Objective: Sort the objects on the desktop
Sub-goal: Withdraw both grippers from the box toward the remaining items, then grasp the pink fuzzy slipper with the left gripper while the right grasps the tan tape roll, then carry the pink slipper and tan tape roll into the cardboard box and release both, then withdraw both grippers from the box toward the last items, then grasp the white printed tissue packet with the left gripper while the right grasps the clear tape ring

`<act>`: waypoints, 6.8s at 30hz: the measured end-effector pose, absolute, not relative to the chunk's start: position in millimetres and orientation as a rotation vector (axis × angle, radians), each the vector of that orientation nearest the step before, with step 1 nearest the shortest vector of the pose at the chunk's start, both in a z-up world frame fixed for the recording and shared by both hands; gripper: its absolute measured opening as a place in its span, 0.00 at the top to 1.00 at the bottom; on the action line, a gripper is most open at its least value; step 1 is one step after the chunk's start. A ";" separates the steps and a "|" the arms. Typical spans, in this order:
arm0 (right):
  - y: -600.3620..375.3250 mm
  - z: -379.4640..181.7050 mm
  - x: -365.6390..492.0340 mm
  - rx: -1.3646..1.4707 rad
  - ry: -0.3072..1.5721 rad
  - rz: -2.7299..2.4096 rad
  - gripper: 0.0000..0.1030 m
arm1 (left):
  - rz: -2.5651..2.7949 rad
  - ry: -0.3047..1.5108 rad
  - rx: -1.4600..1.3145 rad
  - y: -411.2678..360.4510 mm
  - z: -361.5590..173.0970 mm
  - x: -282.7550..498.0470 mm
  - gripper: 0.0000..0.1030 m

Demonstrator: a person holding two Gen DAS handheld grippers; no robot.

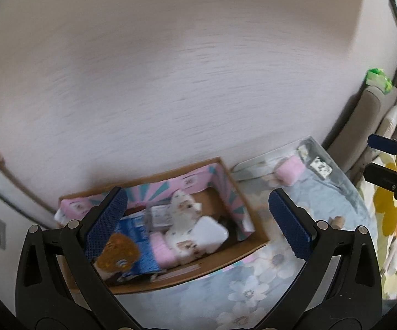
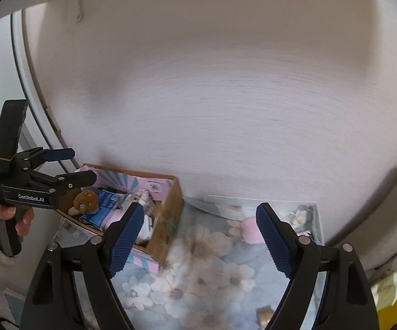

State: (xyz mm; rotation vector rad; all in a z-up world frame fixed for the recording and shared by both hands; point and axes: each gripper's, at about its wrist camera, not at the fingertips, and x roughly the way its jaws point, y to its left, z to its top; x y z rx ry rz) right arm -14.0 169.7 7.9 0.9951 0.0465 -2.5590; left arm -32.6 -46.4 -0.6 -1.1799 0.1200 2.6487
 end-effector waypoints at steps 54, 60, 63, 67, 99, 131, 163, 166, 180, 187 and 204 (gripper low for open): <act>256.6 -155.5 8.9 1.441 0.142 -2.413 0.75 | 2.164 0.397 -1.296 185.1 -147.0 -111.4 0.64; 248.6 -124.1 1.4 1.437 0.117 -2.433 0.75 | 2.214 0.351 -1.236 147.8 -92.1 -90.7 0.64; 239.9 -104.5 -5.8 1.416 0.098 -2.438 0.75 | 2.254 0.332 -1.202 137.5 -67.3 -93.1 0.64; 212.5 -78.2 -18.2 1.351 0.181 -2.449 0.75 | 2.325 0.292 -1.174 109.5 -37.3 -86.7 0.64; -42.3 -93.2 -90.0 1.297 0.327 -1.997 0.75 | 2.710 -0.124 -1.509 -199.0 -58.9 -46.6 0.64; 16.1 -47.0 -73.7 1.166 0.255 -2.276 0.23 | 2.740 0.036 -1.335 -154.8 -39.2 -38.2 0.01; 246.2 -118.0 86.2 1.491 0.112 -2.628 0.23 | 2.041 0.412 -1.101 175.2 -101.4 -44.5 0.01; 252.1 -139.1 87.2 1.513 0.071 -2.633 0.23 | 2.007 0.424 -1.117 210.1 -134.4 -63.4 0.01; 256.5 -180.6 79.3 1.378 0.119 -2.665 0.28 | 1.946 0.451 -1.034 267.0 -208.3 -117.2 0.01; 255.5 -187.1 76.8 1.400 0.135 -2.629 0.41 | 1.931 0.447 -1.018 276.5 -209.7 -118.1 0.06; 267.7 -180.5 85.7 1.432 0.120 -2.642 0.62 | 1.965 0.457 -1.099 264.2 -190.0 -116.5 0.39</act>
